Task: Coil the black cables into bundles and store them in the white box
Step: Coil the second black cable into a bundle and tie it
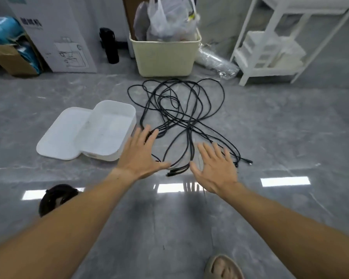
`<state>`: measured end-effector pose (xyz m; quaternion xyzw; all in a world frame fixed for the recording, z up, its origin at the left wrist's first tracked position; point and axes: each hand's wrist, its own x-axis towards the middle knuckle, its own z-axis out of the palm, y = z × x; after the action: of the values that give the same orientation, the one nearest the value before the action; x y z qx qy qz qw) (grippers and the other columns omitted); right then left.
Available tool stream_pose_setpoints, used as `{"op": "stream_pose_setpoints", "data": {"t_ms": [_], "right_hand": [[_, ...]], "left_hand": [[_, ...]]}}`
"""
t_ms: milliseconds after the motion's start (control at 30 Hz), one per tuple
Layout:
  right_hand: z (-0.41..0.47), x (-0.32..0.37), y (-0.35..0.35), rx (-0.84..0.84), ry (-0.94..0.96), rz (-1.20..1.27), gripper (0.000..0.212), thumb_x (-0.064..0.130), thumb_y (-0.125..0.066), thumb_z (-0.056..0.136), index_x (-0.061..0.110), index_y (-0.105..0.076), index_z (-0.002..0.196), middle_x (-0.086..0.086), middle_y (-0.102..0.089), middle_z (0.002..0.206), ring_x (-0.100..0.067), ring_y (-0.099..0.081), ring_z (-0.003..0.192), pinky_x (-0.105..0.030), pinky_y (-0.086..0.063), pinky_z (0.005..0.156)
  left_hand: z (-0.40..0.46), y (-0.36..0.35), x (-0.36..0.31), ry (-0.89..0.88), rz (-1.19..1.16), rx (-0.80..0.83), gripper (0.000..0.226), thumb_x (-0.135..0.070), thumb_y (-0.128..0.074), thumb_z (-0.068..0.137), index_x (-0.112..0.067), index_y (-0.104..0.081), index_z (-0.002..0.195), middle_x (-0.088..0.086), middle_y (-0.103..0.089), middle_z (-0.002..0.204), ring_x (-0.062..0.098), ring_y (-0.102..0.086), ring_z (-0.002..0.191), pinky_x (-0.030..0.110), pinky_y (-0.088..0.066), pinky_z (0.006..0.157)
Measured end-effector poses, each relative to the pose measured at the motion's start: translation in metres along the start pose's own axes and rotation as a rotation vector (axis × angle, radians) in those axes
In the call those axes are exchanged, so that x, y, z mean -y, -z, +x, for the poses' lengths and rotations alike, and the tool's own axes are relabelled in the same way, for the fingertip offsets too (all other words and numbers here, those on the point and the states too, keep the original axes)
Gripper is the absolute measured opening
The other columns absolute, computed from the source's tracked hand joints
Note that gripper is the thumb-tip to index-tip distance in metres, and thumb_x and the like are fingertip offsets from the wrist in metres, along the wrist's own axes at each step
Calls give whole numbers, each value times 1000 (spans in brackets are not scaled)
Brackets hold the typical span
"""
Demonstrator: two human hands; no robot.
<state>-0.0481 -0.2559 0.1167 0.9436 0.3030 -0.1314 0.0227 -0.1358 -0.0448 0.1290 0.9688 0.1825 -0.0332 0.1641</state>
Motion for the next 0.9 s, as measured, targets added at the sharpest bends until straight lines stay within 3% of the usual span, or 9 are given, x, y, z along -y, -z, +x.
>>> {"op": "stream_pose_setpoints", "data": {"t_ms": [167, 367, 567, 733, 833, 900], "right_hand": [[13, -17, -34, 58, 26, -14, 75, 56, -20, 99, 20, 8, 159, 0, 5, 168, -23, 10, 154, -48, 7, 123], [46, -19, -92, 120, 74, 9, 75, 50, -27, 99, 18, 3, 160, -1, 1, 168, -24, 8, 154, -50, 2, 124], [68, -19, -126, 158, 71, -17, 72, 43, -32, 99, 19, -2, 160, 0, -4, 166, -26, 5, 153, -50, 0, 124], [68, -18, -127, 102, 47, 27, 67, 38, -39, 100, 21, -12, 158, -2, -24, 161, -26, -16, 149, -48, -9, 123], [65, -18, -113, 70, 11, 204, 64, 34, -44, 100, 21, -17, 157, -5, -38, 154, -25, -34, 142, -44, -20, 120], [65, -16, -93, 53, -6, 359, 62, 31, -46, 101, 22, -19, 156, -7, -43, 151, -28, -44, 134, -42, -32, 112]], "left_hand": [[14, -65, -35, -89, -20, 106, 103, -69, -63, 80, -30, -8, 158, -5, 4, 167, 18, 7, 153, 40, -5, 122], [33, -144, -39, -101, 50, 98, 60, -50, -59, 92, -27, -46, 145, 0, -34, 155, 22, -29, 141, 40, -27, 112], [54, -175, -26, -53, 81, 37, 40, -43, -61, 92, -22, -62, 126, 1, -43, 139, 23, -34, 129, 39, -30, 103], [62, -173, -34, -75, 119, 65, 30, -32, -54, 98, -15, -66, 119, 0, -40, 142, 22, -31, 132, 36, -27, 105], [59, -159, -42, -89, 107, 36, 32, -26, -50, 99, -9, -60, 124, 5, -39, 148, 23, -30, 138, 36, -29, 107], [57, -139, -49, -98, 51, 12, 31, -25, -47, 100, -5, -54, 123, 11, -48, 139, 27, -41, 129, 37, -35, 99]]}}
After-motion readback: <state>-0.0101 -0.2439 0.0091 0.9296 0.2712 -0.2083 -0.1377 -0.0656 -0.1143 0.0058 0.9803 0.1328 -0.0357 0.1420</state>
